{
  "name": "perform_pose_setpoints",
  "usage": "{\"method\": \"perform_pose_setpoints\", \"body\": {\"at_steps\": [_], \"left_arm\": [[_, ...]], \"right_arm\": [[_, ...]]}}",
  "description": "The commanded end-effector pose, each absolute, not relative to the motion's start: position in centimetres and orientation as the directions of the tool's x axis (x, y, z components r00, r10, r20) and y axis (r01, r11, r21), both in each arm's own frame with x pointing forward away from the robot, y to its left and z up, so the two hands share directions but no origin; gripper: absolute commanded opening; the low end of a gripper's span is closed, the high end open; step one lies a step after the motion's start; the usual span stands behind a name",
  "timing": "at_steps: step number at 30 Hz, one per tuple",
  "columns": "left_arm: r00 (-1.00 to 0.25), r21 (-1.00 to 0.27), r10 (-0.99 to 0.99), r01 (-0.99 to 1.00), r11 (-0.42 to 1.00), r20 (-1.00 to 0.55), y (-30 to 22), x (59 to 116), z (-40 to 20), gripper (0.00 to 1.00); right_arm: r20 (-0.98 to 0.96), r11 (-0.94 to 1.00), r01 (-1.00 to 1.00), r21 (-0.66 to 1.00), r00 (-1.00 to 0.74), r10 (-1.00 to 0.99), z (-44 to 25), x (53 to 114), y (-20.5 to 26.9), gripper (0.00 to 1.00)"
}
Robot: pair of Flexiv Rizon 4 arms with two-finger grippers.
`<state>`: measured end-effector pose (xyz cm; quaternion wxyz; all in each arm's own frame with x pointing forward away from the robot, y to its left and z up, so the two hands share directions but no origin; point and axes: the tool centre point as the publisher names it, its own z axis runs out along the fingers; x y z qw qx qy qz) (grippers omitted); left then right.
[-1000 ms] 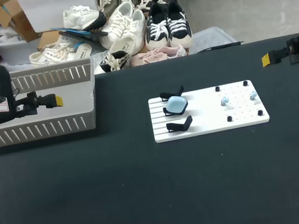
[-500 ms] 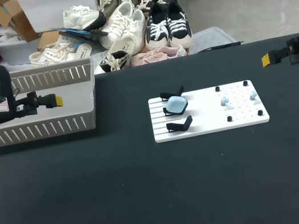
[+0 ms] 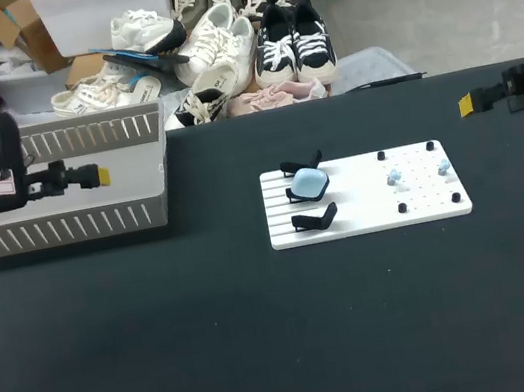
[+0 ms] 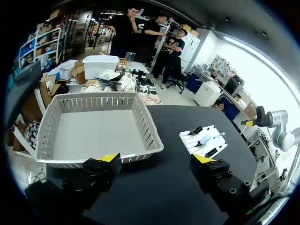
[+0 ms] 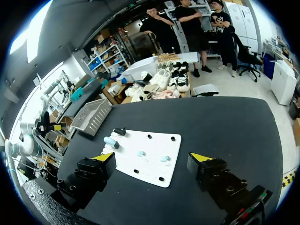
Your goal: Pick up each earbud case from the left stands, insert the matching earbuds, close the lid, and place the case in the box.
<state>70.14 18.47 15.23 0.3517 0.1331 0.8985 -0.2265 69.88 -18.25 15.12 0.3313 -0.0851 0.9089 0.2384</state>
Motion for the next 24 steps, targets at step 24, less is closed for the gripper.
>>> {"method": "perform_pose_setpoints", "body": {"at_steps": [24], "left_arm": [[0.148,0.441,0.71,0.862,0.247,-0.688,9.5,71.4,17.3,1.0]], "right_arm": [[-0.643,0.868,-0.318,0.381,-0.766,0.002,15.0,69.9,-18.4,1.0]]}}
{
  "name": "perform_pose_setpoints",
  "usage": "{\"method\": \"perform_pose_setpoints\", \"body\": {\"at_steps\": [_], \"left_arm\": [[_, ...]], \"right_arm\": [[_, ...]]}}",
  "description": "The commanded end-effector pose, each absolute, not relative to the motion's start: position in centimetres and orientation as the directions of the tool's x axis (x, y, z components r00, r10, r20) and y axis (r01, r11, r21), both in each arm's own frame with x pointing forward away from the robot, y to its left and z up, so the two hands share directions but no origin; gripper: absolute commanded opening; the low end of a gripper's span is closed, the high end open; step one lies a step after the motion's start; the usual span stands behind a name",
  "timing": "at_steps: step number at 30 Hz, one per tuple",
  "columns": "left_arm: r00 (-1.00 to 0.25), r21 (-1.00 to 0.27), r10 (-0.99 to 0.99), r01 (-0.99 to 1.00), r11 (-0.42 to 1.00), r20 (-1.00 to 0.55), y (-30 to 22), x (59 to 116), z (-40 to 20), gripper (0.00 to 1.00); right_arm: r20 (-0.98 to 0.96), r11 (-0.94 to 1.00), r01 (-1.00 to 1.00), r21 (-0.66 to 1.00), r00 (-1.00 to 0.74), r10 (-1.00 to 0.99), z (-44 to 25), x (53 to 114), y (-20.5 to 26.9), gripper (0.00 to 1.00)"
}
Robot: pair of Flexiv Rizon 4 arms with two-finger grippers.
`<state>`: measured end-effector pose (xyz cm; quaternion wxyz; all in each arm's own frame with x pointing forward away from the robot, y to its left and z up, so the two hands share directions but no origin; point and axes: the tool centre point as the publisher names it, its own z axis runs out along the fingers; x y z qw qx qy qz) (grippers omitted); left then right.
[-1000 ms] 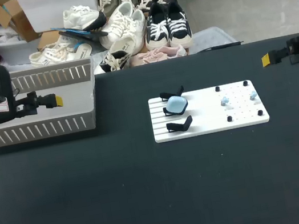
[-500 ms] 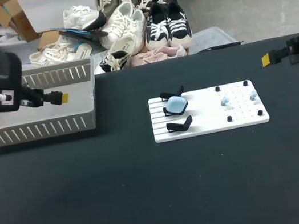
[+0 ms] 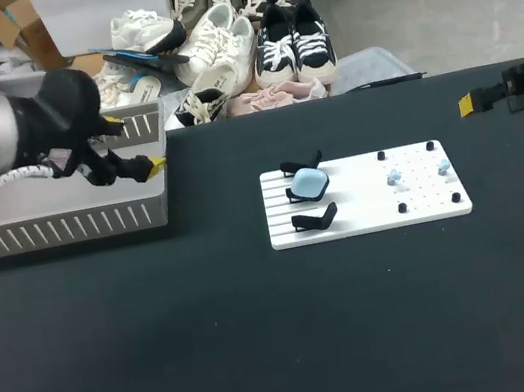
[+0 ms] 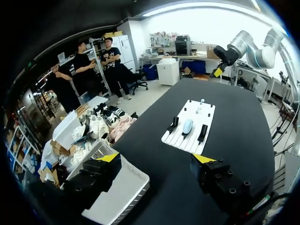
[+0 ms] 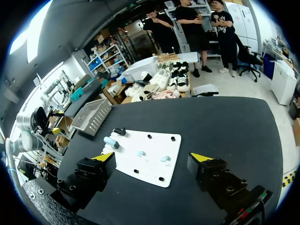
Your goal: Pick up each earbud case from the left stands, insert the matching earbuds, close the lid, and place the case in the box.
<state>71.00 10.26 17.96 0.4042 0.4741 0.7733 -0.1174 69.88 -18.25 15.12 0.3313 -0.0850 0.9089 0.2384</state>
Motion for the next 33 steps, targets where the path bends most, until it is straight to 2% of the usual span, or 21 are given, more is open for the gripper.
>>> {"method": "perform_pose_setpoints", "body": {"at_steps": [1,5,10,17,33], "left_arm": [[0.177,0.466,0.716,0.855,0.227,-0.675,9.2,71.5,17.2,1.0],[0.25,0.504,0.712,0.848,0.167,-0.656,7.8,71.8,16.8,1.0],[0.278,0.476,0.664,0.869,0.134,-0.694,5.9,72.2,15.9,1.0],[0.245,0.375,0.599,0.922,0.1,-0.762,3.2,73.1,14.7,1.0],[0.205,0.293,0.55,0.953,0.076,-0.81,-2.4,73.5,11.7,1.0]], "right_arm": [[-0.643,0.868,-0.318,0.381,-0.766,0.002,15.0,69.9,-18.4,1.0],[-0.643,0.868,-0.318,0.381,-0.766,0.002,15.0,69.9,-18.4,1.0],[-0.643,0.868,-0.318,0.381,-0.766,0.002,15.0,69.9,-18.4,1.0],[-0.643,0.868,-0.318,0.381,-0.766,0.002,15.0,69.9,-18.4,1.0],[-0.643,0.868,-0.318,0.381,-0.766,0.002,15.0,69.9,-18.4,1.0]]}}
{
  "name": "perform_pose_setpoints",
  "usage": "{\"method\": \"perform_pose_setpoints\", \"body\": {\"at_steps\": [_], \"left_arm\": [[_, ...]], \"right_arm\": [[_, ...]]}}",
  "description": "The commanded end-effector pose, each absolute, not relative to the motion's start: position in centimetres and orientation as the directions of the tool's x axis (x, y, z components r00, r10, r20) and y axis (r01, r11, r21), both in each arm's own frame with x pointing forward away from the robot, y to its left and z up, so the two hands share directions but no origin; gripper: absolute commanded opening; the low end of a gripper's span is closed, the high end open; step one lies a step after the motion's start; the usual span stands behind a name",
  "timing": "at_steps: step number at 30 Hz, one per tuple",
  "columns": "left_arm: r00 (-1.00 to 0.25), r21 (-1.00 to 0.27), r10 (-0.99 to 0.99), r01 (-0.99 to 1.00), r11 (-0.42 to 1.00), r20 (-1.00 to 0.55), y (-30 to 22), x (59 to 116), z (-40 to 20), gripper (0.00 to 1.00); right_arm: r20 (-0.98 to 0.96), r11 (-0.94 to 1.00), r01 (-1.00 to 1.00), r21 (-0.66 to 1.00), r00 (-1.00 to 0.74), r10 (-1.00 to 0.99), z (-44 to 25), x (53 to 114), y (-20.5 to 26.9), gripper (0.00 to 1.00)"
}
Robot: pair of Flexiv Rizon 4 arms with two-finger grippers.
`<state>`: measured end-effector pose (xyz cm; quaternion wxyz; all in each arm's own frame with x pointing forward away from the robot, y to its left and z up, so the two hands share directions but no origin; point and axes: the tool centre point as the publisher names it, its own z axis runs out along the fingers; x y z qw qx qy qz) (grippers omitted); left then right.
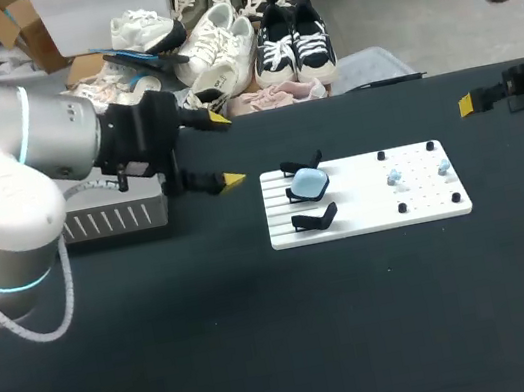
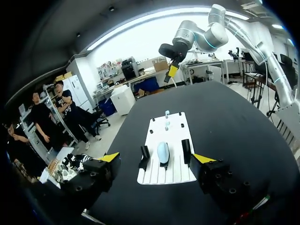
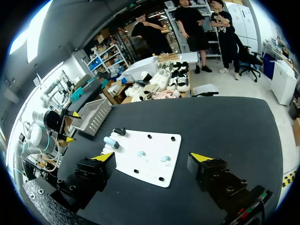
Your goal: Pick up each earbud case from the left stands, insert the matching earbuds, close the lid, and place the case in the box.
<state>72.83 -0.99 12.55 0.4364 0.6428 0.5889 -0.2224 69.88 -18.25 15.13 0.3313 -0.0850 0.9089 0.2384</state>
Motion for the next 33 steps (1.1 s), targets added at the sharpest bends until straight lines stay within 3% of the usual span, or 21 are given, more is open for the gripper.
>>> {"method": "perform_pose_setpoints", "body": {"at_steps": [1,15,33], "left_arm": [[0.197,0.282,0.546,0.956,0.076,-0.814,-2.9,73.5,11.5,1.0],[0.1,0.165,0.489,0.982,0.09,-0.866,-6.1,73.6,9.4,1.0],[0.052,0.102,0.522,0.992,0.067,-0.851,-6.8,74.3,5.5,1.0]], "right_arm": [[-0.643,0.868,-0.318,0.381,-0.766,0.002,15.0,69.9,-18.4,1.0],[-0.643,0.868,-0.318,0.381,-0.766,0.002,15.0,69.9,-18.4,1.0],[-0.643,0.868,-0.318,0.381,-0.766,0.002,15.0,69.9,-18.4,1.0]]}}
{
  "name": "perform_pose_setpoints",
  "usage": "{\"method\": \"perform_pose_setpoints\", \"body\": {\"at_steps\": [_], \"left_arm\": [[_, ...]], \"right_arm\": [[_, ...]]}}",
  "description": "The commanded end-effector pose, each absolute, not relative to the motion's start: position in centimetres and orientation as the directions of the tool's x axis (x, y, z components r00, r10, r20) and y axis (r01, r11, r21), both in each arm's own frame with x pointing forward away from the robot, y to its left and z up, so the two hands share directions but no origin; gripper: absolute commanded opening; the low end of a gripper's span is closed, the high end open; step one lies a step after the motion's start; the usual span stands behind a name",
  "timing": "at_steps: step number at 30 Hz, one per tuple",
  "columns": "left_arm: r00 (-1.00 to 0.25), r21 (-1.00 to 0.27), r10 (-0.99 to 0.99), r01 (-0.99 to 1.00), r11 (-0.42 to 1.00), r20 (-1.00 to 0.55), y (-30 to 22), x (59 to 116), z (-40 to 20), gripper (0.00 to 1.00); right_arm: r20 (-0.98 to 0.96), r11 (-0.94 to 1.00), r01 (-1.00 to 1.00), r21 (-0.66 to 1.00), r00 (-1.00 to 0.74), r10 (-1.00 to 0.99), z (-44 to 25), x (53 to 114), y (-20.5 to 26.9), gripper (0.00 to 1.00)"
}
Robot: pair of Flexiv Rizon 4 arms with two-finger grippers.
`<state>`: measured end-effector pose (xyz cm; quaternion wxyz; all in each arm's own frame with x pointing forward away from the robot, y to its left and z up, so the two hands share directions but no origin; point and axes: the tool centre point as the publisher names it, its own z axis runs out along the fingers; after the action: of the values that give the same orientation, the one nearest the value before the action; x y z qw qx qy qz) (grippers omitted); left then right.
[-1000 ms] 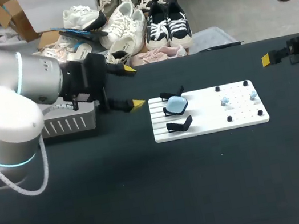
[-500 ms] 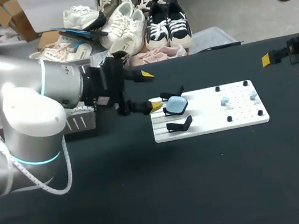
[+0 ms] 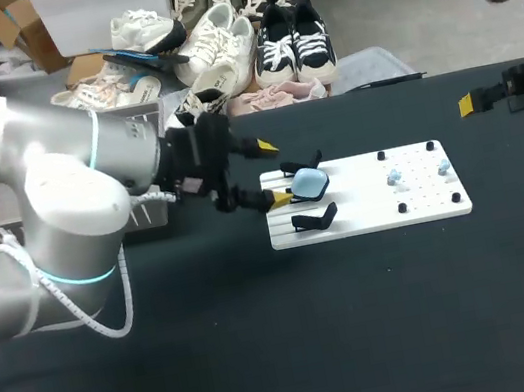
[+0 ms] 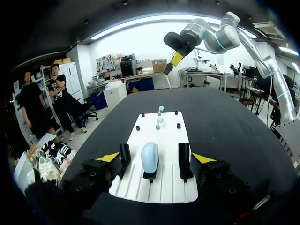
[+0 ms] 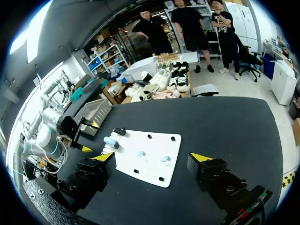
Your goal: Pick up each earbud case from the left stands, insert the matching earbuds, close the lid, and place the case in the box.
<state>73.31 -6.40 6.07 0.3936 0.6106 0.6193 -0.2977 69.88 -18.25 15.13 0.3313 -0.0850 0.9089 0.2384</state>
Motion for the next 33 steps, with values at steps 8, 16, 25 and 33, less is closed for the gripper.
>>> {"method": "perform_pose_setpoints", "body": {"at_steps": [8,16,25,33], "left_arm": [[0.023,0.069,0.533,0.995,0.067,-0.846,-7.4,75.1,4.2,1.0],[-0.004,0.036,0.542,0.997,0.062,-0.84,-8.2,75.6,2.8,1.0],[-0.032,0.011,0.539,0.997,0.077,-0.842,-8.6,76.1,2.5,1.0],[-0.031,0.01,0.534,0.997,0.074,-0.845,-8.7,75.6,2.9,1.0]], "right_arm": [[-0.643,0.868,-0.318,0.381,-0.766,0.002,15.0,69.9,-18.4,1.0],[-0.643,0.868,-0.318,0.381,-0.766,0.002,15.0,69.9,-18.4,1.0],[-0.643,0.868,-0.318,0.381,-0.766,0.002,15.0,69.9,-18.4,1.0],[-0.643,0.868,-0.318,0.381,-0.766,0.002,15.0,69.9,-18.4,1.0]]}}
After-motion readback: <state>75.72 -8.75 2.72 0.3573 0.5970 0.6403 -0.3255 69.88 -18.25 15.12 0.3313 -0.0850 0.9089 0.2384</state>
